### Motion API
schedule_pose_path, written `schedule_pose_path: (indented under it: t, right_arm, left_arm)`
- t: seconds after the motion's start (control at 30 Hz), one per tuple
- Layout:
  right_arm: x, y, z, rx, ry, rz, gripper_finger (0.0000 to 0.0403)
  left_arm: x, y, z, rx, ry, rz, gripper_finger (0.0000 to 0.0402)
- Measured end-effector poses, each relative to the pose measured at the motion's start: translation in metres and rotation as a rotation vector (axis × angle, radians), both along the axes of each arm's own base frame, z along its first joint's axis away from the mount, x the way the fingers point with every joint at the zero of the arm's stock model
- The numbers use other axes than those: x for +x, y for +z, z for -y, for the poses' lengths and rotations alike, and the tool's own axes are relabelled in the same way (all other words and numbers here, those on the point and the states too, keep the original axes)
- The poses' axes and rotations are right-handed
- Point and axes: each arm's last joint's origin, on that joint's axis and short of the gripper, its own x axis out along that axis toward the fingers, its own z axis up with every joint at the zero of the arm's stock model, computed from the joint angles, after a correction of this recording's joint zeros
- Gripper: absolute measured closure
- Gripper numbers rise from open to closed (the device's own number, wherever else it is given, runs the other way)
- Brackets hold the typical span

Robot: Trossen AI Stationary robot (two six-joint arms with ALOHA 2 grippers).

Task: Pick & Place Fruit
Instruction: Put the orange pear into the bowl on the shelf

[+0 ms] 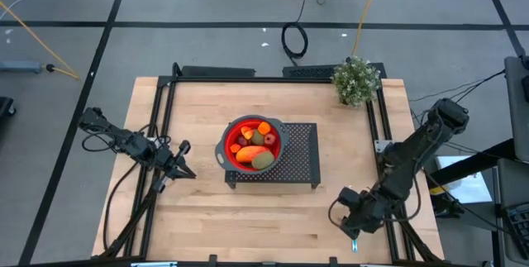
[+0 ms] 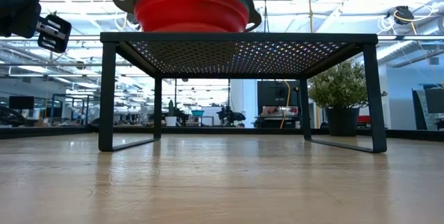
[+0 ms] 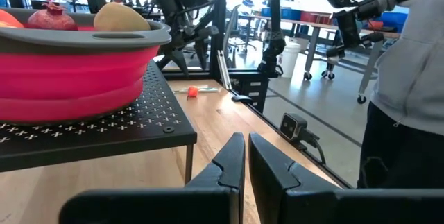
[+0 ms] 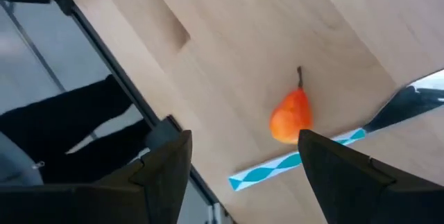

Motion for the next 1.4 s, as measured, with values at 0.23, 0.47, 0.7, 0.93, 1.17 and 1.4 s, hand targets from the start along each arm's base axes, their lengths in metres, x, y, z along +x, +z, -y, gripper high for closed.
schedule_pose_path:
  t: [0.23, 0.47, 0.7, 0.93, 1.17, 1.4]
  right_arm:
    - [0.004, 0.012, -0.011, -0.103, -0.002, -0.101, 0.0147]
    - [0.022, 0.01, -0.031, -0.213, 0.011, -0.232, 0.0147]
    - [0.031, -0.006, -0.042, -0.227, 0.012, -0.302, 0.0147]
    - [0.032, -0.006, -0.041, -0.249, 0.017, -0.283, 0.0147]
    - [0.032, -0.006, -0.041, -0.255, 0.06, -0.266, 0.0147]
    - [0.032, -0.006, -0.041, -0.255, 0.071, -0.261, 0.0147]
  left_arm:
    - [0.0, 0.0, 0.0, 0.002, -0.001, 0.001, 0.0382]
    - [0.0, 0.0, 0.0, 0.003, 0.0, 0.0, 0.0382]
    - [0.0, 0.0, 0.0, 0.003, 0.0, 0.0, 0.0382]
    - [0.0, 0.0, 0.0, 0.002, 0.0, 0.0, 0.0382]
    - [0.0, 0.0, 0.0, 0.002, 0.0, 0.0, 0.0382]
    - [0.0, 0.0, 0.0, 0.002, 0.0, 0.0, 0.0382]
